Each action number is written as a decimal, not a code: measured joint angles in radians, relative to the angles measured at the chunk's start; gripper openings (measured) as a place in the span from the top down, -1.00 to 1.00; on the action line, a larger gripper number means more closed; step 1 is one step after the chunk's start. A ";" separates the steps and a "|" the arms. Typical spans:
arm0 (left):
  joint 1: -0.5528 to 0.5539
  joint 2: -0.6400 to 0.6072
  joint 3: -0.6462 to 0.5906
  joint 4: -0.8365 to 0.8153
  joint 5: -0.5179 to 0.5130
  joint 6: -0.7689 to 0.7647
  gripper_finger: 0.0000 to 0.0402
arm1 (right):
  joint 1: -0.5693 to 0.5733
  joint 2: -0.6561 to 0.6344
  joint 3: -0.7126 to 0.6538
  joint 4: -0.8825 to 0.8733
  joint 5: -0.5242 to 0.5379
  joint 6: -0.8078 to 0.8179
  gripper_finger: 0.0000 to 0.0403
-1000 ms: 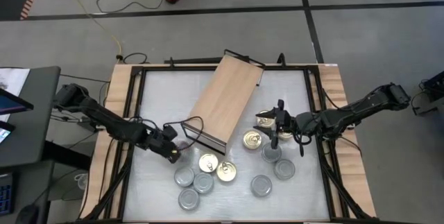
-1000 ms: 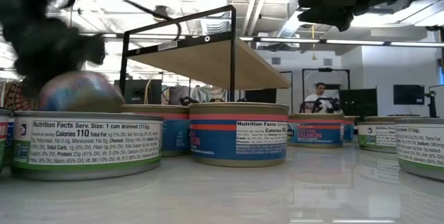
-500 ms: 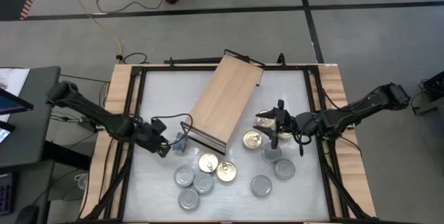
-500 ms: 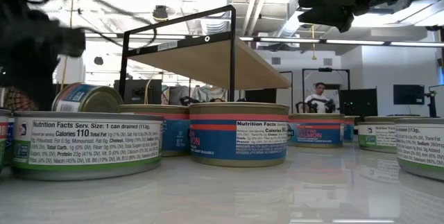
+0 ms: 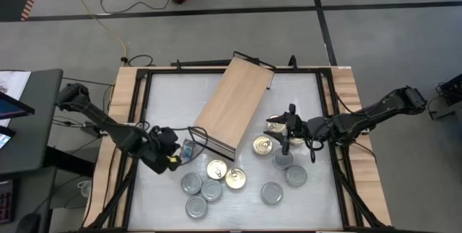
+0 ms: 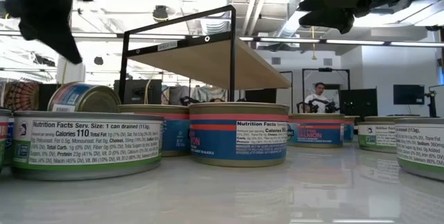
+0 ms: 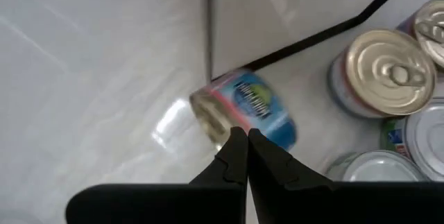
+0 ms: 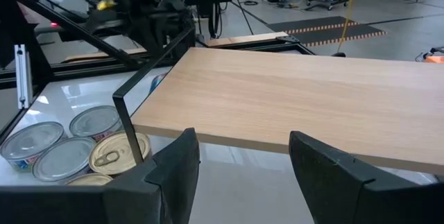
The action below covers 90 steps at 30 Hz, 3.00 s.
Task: Stack canned seafood by type on shelf
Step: Put the blue tuna can on the shelf
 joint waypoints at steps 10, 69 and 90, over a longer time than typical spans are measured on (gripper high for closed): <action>0.058 0.178 0.070 -0.110 0.006 -0.058 1.00 | 0.000 0.000 0.000 -0.038 0.001 -0.057 -0.24; 0.041 0.557 0.442 -0.448 0.039 -0.524 -0.37 | 0.000 -0.001 0.000 -0.099 -0.183 -0.220 -0.24; 0.087 0.398 0.395 -0.327 0.148 -0.424 -0.59 | 0.007 -0.001 0.000 -0.128 -0.183 -0.205 -0.24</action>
